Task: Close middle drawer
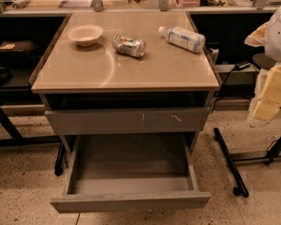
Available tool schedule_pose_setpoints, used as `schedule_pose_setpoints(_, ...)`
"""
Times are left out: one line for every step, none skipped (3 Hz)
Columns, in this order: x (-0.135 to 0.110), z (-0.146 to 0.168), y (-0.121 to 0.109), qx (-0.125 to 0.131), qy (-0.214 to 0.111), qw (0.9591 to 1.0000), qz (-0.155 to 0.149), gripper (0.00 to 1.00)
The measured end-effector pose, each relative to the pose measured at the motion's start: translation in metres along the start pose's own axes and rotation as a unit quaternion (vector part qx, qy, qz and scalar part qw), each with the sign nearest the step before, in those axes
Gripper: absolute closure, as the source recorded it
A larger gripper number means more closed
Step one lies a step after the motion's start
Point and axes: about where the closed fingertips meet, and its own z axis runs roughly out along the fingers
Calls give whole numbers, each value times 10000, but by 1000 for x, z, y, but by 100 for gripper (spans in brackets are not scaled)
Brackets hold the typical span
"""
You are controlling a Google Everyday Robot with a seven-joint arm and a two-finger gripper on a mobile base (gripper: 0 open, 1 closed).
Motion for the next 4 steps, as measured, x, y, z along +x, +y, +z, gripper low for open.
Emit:
schedule_pose_setpoints(-2,1,3,55,28,10000,-75,0)
schedule_pose_setpoints(9,39,17,-147,19,9999,-25,0)
schedule_pose_setpoints(36,109,49,-563,84,9983,123,7)
schedule_pose_setpoints(63,178,80,-909,64,9957,169,25)
